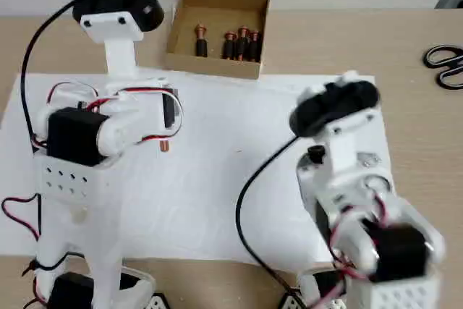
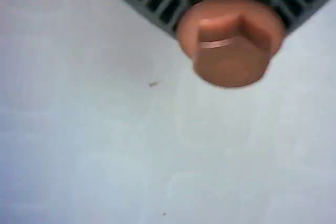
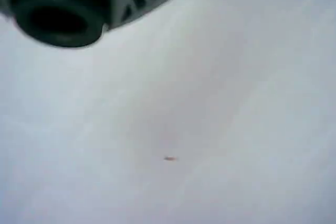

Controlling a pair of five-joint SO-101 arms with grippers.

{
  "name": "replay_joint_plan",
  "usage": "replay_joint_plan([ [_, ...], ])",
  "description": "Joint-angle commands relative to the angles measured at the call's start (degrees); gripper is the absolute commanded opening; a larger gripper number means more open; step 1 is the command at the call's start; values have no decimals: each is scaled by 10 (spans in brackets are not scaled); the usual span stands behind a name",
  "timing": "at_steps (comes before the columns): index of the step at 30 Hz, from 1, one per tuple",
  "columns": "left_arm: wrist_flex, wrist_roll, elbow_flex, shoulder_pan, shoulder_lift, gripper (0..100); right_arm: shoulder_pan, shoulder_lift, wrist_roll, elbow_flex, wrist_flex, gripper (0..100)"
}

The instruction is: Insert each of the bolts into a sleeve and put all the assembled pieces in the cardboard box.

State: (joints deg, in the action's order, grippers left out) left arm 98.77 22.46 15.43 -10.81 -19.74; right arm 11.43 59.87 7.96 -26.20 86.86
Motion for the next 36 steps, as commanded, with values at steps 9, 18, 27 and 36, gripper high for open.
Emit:
replay_joint_plan([
  [9, -70, 34, -9, -7, -21, 6, 102, 19, -7, -279, -364, 4],
  [18, -57, -4, -10, -80, -166, 6, 156, 19, -90, -375, -462, 4],
  [27, -236, -11, -318, -83, -318, 6, 197, 19, -90, -380, -465, 4],
  [36, -611, -11, -655, -83, -401, 6, 251, 19, -91, -400, -561, 4],
])
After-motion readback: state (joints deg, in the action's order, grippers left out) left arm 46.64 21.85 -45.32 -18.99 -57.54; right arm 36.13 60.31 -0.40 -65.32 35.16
